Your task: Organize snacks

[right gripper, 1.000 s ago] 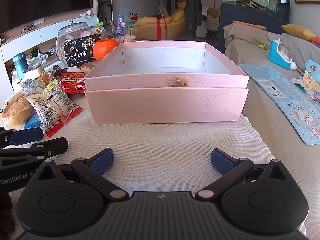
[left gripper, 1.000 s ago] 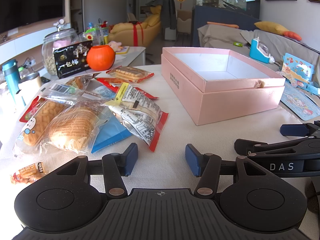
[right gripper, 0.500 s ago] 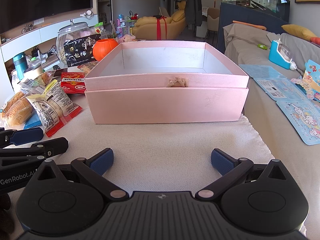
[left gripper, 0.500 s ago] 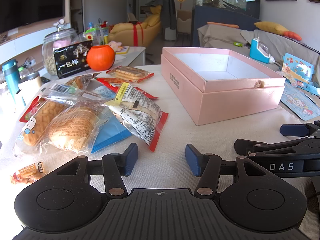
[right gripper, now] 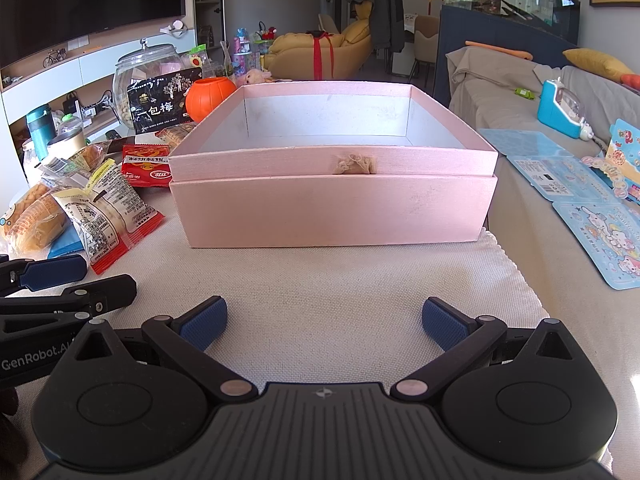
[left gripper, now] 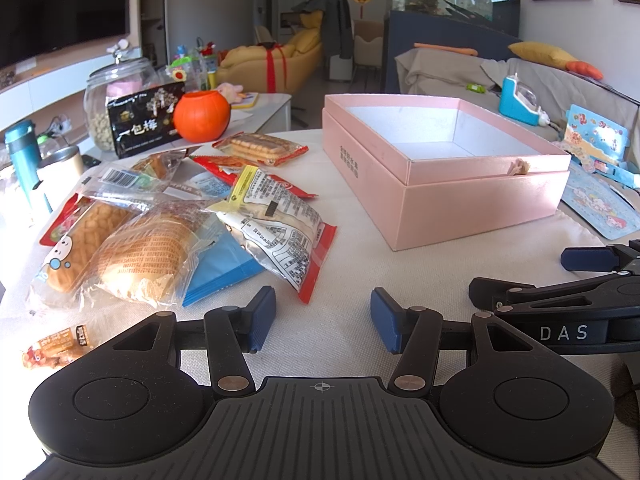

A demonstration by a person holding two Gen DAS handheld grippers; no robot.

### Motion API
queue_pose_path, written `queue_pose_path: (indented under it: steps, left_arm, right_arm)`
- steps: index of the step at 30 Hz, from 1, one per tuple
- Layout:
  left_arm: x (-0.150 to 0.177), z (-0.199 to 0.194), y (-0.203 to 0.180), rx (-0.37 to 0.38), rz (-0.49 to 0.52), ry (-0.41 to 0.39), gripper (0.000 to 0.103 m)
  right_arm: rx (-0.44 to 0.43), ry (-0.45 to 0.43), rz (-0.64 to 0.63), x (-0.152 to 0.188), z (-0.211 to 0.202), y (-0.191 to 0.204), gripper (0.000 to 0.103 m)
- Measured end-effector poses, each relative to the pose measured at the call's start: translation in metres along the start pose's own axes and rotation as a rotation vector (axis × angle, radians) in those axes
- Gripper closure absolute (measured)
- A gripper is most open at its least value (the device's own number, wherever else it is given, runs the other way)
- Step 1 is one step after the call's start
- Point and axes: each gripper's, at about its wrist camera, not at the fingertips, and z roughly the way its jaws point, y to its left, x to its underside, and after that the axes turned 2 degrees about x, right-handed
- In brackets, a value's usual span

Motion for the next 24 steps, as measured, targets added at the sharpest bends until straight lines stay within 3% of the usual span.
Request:
queue_pose_path:
  steps: [24]
  left_arm:
    - [-0.0011, -0.0031, -0.0007, -0.001, 0.002, 0.000, 0.044]
  right_arm:
    - [0.000, 0.001, 0.000, -0.0002, -0.0003, -0.0001, 0.000]
